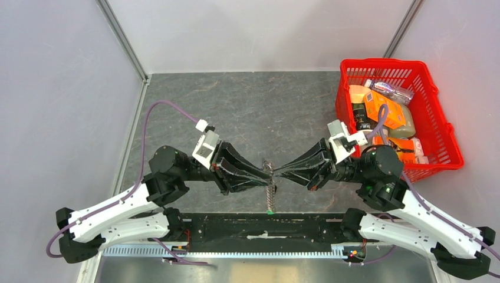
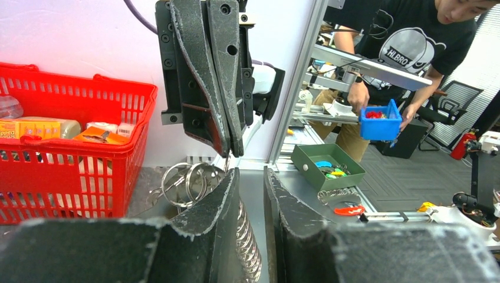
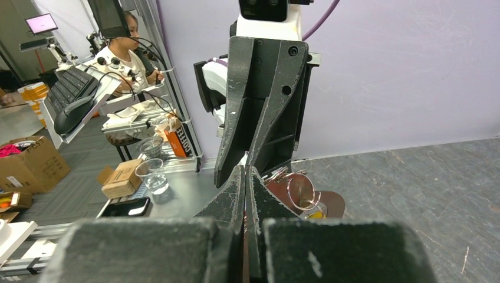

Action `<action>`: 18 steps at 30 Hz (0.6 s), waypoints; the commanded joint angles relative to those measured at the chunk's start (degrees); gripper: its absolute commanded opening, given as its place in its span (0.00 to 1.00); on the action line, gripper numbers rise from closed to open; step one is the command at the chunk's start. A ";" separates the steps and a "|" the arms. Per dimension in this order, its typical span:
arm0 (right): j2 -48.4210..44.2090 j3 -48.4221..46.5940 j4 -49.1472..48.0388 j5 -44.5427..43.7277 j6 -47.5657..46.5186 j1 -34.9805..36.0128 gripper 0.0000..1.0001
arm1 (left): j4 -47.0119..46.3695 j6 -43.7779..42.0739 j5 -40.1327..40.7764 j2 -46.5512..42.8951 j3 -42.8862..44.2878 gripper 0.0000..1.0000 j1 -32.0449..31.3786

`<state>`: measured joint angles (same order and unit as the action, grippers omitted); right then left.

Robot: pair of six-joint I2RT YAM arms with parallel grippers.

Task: Put the keys on the keyring

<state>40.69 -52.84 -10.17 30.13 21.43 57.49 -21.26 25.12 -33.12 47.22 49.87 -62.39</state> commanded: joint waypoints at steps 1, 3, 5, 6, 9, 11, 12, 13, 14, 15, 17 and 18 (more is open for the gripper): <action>-2.62 -0.50 -1.99 0.09 -0.67 -0.06 0.00 | -0.74 -2.26 0.81 -1.21 1.31 0.28 -0.10; -3.27 -0.64 -1.24 -0.07 -0.89 -0.01 0.00 | -0.45 -2.34 1.21 -2.01 0.98 0.28 -0.03; -3.61 -0.81 -0.75 -0.07 -0.95 -0.03 0.00 | -0.09 -2.36 1.54 -2.37 0.85 0.28 -0.10; -3.66 -0.86 -0.80 0.07 -0.93 -0.01 0.00 | 0.01 -2.36 1.86 -2.45 0.87 0.28 -0.08; -3.37 -0.87 -1.22 0.37 -0.57 -0.02 0.00 | -0.20 -2.49 2.45 -2.22 0.89 0.31 -0.08; -3.09 -0.69 -1.88 0.60 -0.17 -0.01 0.00 | -0.59 -2.39 2.22 -1.70 1.02 0.31 -0.05; -2.92 -0.69 -2.30 0.68 0.04 -0.02 0.00 | -0.93 -2.21 2.27 -1.47 1.02 0.32 -0.07; -2.62 -0.54 -2.61 0.72 0.23 -0.02 0.00 | -1.18 -2.06 2.16 -1.22 1.11 0.32 -0.04; -2.40 -0.60 -2.73 0.80 0.38 -0.03 0.00 | -1.57 -1.96 2.03 -1.05 1.11 0.33 -0.10; -2.22 -0.53 -3.06 0.85 0.48 -0.06 0.00 | -1.88 -1.77 1.92 -0.80 1.19 0.34 -0.09; -1.81 -0.42 -3.78 0.98 0.73 -0.02 0.00 | -2.56 -1.49 1.66 -0.42 1.24 0.34 -0.10; -1.60 -0.49 -4.01 1.13 0.83 -0.01 0.00 | -2.69 -1.44 1.65 -0.29 1.29 0.34 -0.10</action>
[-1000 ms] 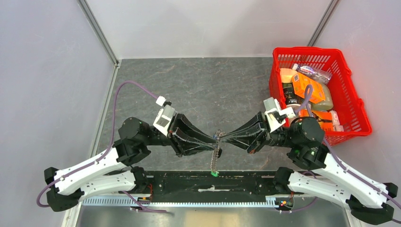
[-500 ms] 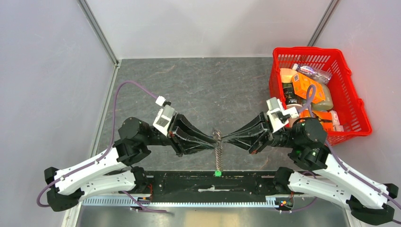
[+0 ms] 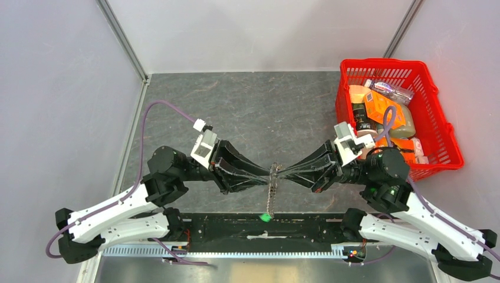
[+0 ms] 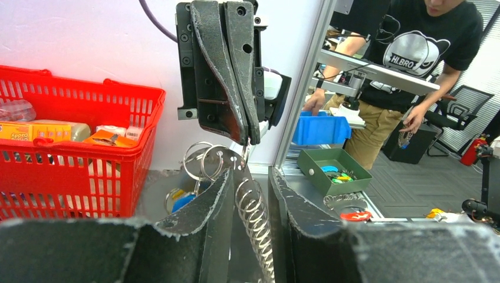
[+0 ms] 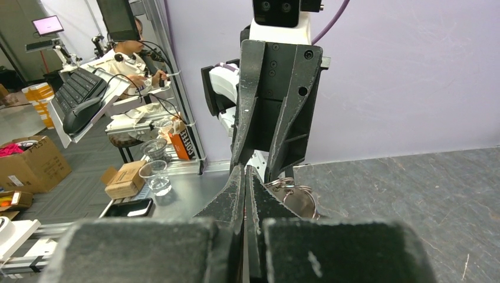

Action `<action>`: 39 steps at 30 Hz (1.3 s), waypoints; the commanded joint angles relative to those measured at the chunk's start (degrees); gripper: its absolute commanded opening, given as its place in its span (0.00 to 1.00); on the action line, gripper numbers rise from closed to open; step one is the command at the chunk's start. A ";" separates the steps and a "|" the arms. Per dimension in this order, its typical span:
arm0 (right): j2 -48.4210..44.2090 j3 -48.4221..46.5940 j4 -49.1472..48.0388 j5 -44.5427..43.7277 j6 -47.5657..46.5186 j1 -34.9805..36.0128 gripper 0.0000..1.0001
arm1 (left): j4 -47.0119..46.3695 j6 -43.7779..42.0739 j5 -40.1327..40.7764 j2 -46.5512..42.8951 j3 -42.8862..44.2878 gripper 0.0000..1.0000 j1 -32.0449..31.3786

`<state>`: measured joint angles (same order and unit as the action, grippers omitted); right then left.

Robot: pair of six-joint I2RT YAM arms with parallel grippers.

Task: Put the keys on the keyring

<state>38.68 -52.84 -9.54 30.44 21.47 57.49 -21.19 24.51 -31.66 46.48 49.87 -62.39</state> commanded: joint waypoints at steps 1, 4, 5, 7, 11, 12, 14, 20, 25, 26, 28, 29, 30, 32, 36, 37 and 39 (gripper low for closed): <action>0.59 -0.59 -4.76 1.01 0.88 -0.04 0.00 | -2.79 -0.85 0.11 0.50 1.37 0.34 -0.10; 1.00 -0.83 -4.70 1.20 0.82 -0.03 0.00 | -2.84 -0.86 -0.05 0.67 1.46 0.34 -0.10; 1.05 -0.78 -4.76 1.12 0.80 -0.03 0.00 | -2.85 -0.80 -0.11 0.60 1.46 0.34 -0.08; 1.16 -0.73 -4.82 1.03 0.79 -0.01 0.00 | -2.98 -0.80 -0.16 0.56 1.46 0.34 -0.10; 1.23 -0.68 -5.10 0.77 0.70 -0.02 0.00 | -3.08 -0.53 -0.51 0.45 1.46 0.34 -0.09; 1.38 -0.68 -5.21 0.77 0.72 -0.02 0.00 | -3.15 -0.45 -0.51 0.45 1.40 0.34 -0.08; 1.34 -0.61 -5.49 0.69 0.85 -0.02 0.00 | -3.21 -0.35 -0.75 0.44 1.38 0.32 -0.05; 1.49 -0.60 -6.04 0.77 1.09 -0.06 0.00 | -3.87 -0.10 -1.12 0.63 0.98 0.26 -0.10; 1.36 -0.36 -6.55 0.93 1.34 -0.06 0.00 | -4.30 0.14 -1.40 1.22 1.27 0.12 -0.10; 1.38 -0.42 -6.59 1.17 1.38 -0.04 0.00 | -4.47 0.15 -1.41 1.37 1.37 0.11 -0.05; 1.54 -0.47 -6.49 1.46 1.55 -0.03 0.00 | -4.76 0.34 -1.51 1.57 1.46 0.09 -0.09; 1.55 -0.44 -6.42 1.57 1.48 -0.03 0.00 | -4.83 0.38 -1.53 1.68 1.55 0.08 -0.07; 1.49 -0.43 -6.22 1.56 1.53 -0.08 0.00 | -4.95 0.48 -1.49 1.79 1.63 0.08 -0.10; 1.23 -0.29 -6.21 1.56 1.48 -0.01 0.00 | -5.21 0.57 -1.57 1.94 1.77 0.06 -0.10; 1.09 -0.02 -6.12 1.73 1.52 -0.06 0.00 | -5.81 0.79 -1.69 2.03 1.81 0.02 -0.09; 1.16 0.09 -6.30 1.73 1.62 -0.01 0.00 | -5.99 0.66 -1.73 2.17 1.73 0.02 -0.10; 1.34 0.54 -6.72 1.86 1.67 -0.01 0.00 | -6.90 0.58 -2.03 2.32 1.55 0.02 -0.06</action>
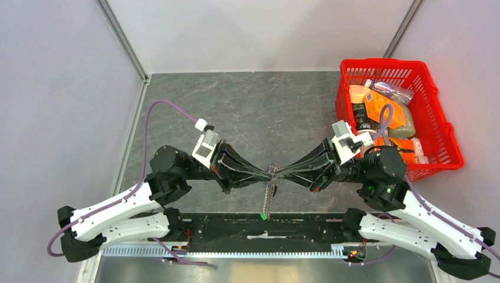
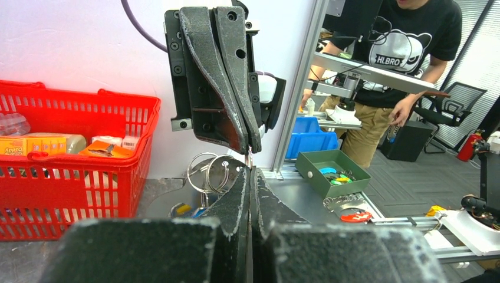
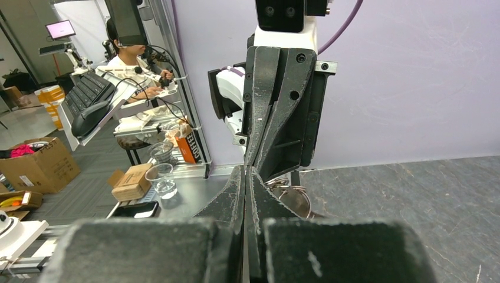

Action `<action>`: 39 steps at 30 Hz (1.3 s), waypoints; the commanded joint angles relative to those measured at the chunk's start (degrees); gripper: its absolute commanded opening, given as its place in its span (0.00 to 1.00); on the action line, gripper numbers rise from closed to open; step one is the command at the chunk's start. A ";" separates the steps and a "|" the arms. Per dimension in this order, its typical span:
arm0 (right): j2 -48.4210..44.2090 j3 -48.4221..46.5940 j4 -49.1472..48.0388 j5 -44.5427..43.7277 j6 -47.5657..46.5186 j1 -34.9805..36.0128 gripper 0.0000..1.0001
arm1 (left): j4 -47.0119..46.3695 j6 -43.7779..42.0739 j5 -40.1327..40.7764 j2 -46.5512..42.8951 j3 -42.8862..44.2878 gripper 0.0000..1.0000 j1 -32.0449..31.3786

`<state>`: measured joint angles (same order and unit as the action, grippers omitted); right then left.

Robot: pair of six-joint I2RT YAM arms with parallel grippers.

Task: Put the keys on the keyring

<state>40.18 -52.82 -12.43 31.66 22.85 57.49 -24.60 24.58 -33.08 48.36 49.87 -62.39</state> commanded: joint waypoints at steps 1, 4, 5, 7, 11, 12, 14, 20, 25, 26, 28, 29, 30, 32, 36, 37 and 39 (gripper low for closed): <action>-0.05 0.61 -3.80 0.68 0.33 -0.04 0.00 | -3.85 0.59 -0.86 0.67 1.62 0.02 -0.10; -0.86 0.28 -1.43 0.05 -0.20 -0.01 0.00 | -2.50 -0.15 -0.46 0.06 1.56 0.02 -0.05; -1.49 -0.25 0.25 -0.38 -0.91 -0.01 0.10 | -1.61 -0.60 -0.18 -0.38 1.46 0.02 -0.03; -2.88 -1.09 3.56 -1.25 -1.81 -0.01 0.29 | 0.03 -1.24 0.21 -0.98 1.34 0.02 -0.04; -6.14 -2.77 10.86 -4.57 -3.62 -0.02 0.45 | 1.57 -1.61 0.61 -1.30 0.81 0.02 -0.09; -7.06 -3.73 14.07 -5.86 -4.39 -0.03 0.46 | 1.98 -1.87 0.80 -1.48 0.61 0.02 -0.10; -8.49 -5.92 20.06 -7.60 -5.98 -0.04 0.46 | 2.72 -2.48 1.24 -2.09 0.00 0.02 -0.10; -10.61 -8.23 29.63 -13.99 -7.21 -0.07 0.48 | 4.02 -3.05 2.22 -3.21 -1.00 0.02 -0.09; -8.82 -7.05 35.11 -20.75 -6.80 -0.03 0.47 | 6.47 -3.85 3.99 -5.42 -1.65 0.02 -0.05; -8.28 -6.72 35.41 -21.01 -6.68 -0.01 0.46 | 7.19 -4.14 4.69 -5.91 -1.85 0.02 -0.09; -7.03 -6.67 36.28 -22.35 -6.63 -0.02 0.46 | 10.02 -5.14 6.16 -6.43 -1.74 0.02 -0.09; -6.24 -6.80 37.54 -23.79 -6.63 -0.01 0.47 | 12.43 -5.79 7.33 -6.73 -1.40 0.02 -0.06; -5.37 -6.94 39.26 -24.90 -6.33 -0.01 0.47 | 15.05 -5.91 8.36 -7.43 -1.10 0.02 -0.09; -3.81 -5.71 41.41 -23.88 -5.63 -0.03 0.46 | 18.15 -6.18 8.75 -10.09 -1.94 0.02 -0.09; -3.58 1.29 37.40 -28.03 -4.09 -0.02 0.49 | 16.51 -5.52 13.73 -14.57 -7.56 0.02 -0.06; -3.22 1.73 36.64 -27.87 -3.95 -0.06 0.49 | 17.81 -5.51 14.00 -14.78 -7.31 0.02 -0.08; -1.50 1.29 36.34 -27.85 -3.62 -0.01 0.52 | 20.96 -5.73 15.60 -15.29 -6.65 0.02 -0.09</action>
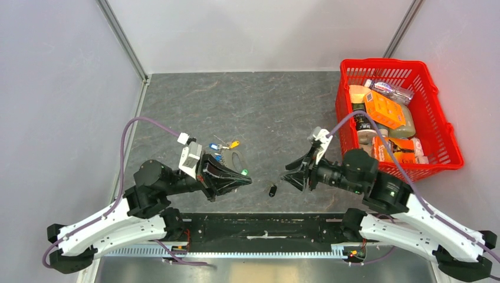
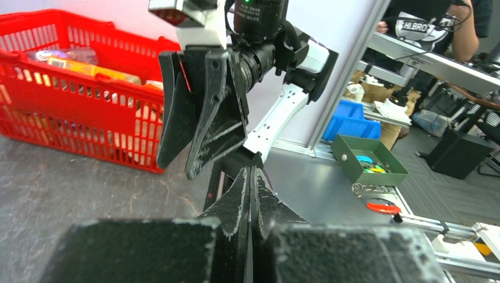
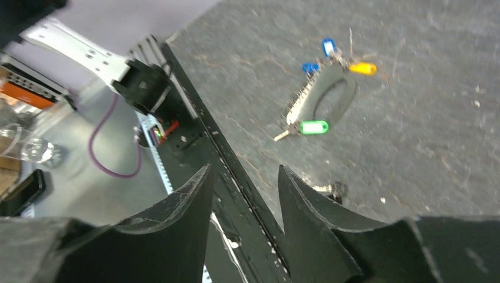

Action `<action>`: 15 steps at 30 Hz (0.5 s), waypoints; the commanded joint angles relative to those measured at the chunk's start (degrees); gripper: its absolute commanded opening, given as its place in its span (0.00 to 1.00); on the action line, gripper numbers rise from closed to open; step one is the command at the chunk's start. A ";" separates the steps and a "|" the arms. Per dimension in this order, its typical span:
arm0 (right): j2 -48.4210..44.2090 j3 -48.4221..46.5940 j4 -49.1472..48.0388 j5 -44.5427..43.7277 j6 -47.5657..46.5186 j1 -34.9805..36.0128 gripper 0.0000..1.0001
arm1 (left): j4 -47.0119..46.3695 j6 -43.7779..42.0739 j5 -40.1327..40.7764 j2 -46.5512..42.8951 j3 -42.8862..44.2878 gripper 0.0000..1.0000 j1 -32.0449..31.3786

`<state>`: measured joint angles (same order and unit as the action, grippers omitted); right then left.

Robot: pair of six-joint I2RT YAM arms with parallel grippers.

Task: Put the keys on the keyring

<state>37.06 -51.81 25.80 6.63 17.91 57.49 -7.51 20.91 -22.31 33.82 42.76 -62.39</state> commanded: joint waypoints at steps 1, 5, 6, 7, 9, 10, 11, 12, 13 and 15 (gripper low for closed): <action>2.69 0.08 -1.80 -3.15 1.42 -0.06 0.54 | 5.19 -2.10 5.49 -1.22 0.48 0.02 -0.01; 9.17 -0.67 -2.49 -4.36 3.69 -0.02 0.60 | 11.02 -1.56 13.12 -3.90 -0.49 0.02 -0.07; 11.62 -1.04 -2.81 -4.80 4.17 -0.01 0.61 | 11.98 -1.03 15.62 -5.04 -1.48 0.05 -0.10; 14.60 -1.73 -3.10 -5.16 4.83 -0.06 0.62 | 12.99 -0.52 19.30 -6.19 -2.49 0.08 -0.10; 20.33 -3.72 -3.58 -5.77 5.58 -0.14 0.64 | 14.63 0.81 26.92 -9.14 -4.87 0.18 -0.03; 22.95 -4.82 -3.78 -6.19 5.80 -0.21 0.65 | 15.51 1.12 30.33 -10.70 -5.90 0.27 -0.05; 26.25 -6.17 -4.05 -6.28 6.33 -0.34 0.67 | 17.10 1.95 33.37 -12.03 -6.50 0.37 -0.05; 29.37 -7.56 -4.35 -6.28 6.74 -0.60 0.69 | 18.37 2.67 36.73 -13.54 -7.05 0.45 -0.10; 31.95 -8.82 -4.72 -6.28 7.01 -0.86 0.70 | 20.25 2.93 38.66 -14.85 -7.22 0.50 -0.09; 37.41 -10.79 -5.56 -7.69 6.92 -1.16 0.73 | 24.27 4.00 42.20 -17.11 -7.00 0.60 -0.08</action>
<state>67.68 -57.21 23.62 2.04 23.18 57.10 9.30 22.11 5.96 20.58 35.83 -62.39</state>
